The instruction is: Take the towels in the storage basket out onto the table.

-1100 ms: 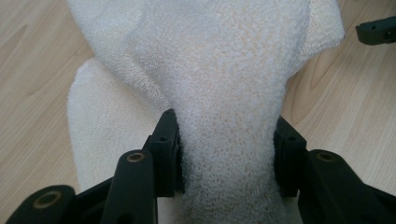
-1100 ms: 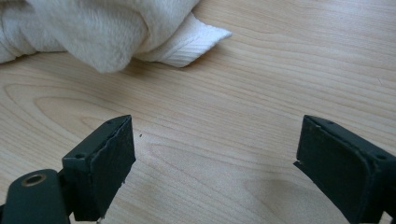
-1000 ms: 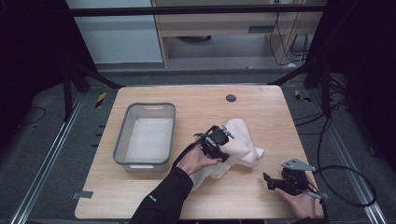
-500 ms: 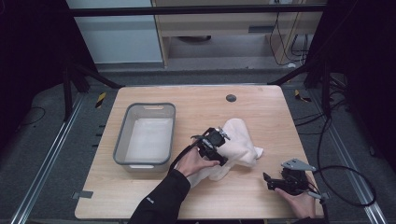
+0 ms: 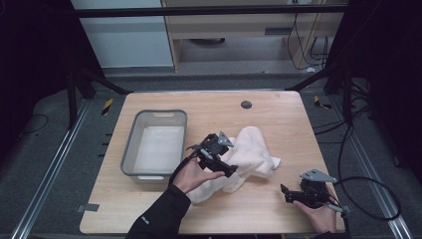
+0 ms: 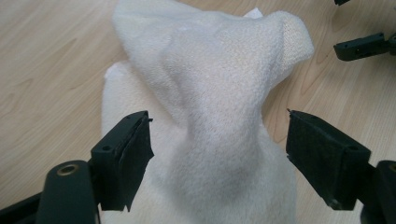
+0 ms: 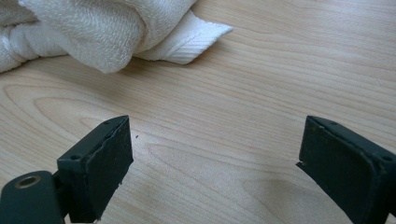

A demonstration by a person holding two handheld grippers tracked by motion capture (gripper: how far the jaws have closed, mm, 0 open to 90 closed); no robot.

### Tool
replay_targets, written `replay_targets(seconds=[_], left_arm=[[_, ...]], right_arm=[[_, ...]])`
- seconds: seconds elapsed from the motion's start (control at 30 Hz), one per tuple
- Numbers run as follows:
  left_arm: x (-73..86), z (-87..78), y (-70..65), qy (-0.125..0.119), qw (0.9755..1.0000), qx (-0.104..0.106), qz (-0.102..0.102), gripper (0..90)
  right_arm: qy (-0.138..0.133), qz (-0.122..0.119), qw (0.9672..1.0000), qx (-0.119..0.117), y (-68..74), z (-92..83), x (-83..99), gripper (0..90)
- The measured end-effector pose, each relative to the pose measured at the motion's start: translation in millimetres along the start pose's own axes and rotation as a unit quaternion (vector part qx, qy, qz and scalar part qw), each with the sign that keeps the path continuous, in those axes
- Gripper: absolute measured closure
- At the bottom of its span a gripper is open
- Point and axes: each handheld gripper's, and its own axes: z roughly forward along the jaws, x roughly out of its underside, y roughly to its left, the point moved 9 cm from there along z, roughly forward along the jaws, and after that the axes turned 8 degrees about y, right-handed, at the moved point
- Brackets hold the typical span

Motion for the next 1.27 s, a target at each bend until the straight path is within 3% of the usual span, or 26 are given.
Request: replay_targets(seconds=[0.37, 0.77, 1.07, 1.27], left_arm=[[25.0, -30.6, 13.6, -0.023, 0.9994, -0.016, -0.021, 22.0], [62.8, -62.9, 36.6, -0.047, 0.9956, -0.047, -0.066, 22.4], [98.8, -90.2, 60.7, -0.074, 0.9865, -0.086, -0.118, 22.7], [126.3, -110.3, 76.7, -0.105, 0.9759, -0.111, -0.156, 22.7]], right_arm=[[0.002, 0.000, 1.0000, 0.001, -1.2, 0.1, 0.7, 9.0], [0.006, 0.003, 1.0000, 0.000, -0.7, 0.1, 1.4, 8.7], [0.006, 0.006, 1.0000, 0.002, -1.0, 0.1, 1.6, 8.5], [0.005, 0.004, 1.0000, 0.005, -2.2, -0.4, 1.7, 8.4]])
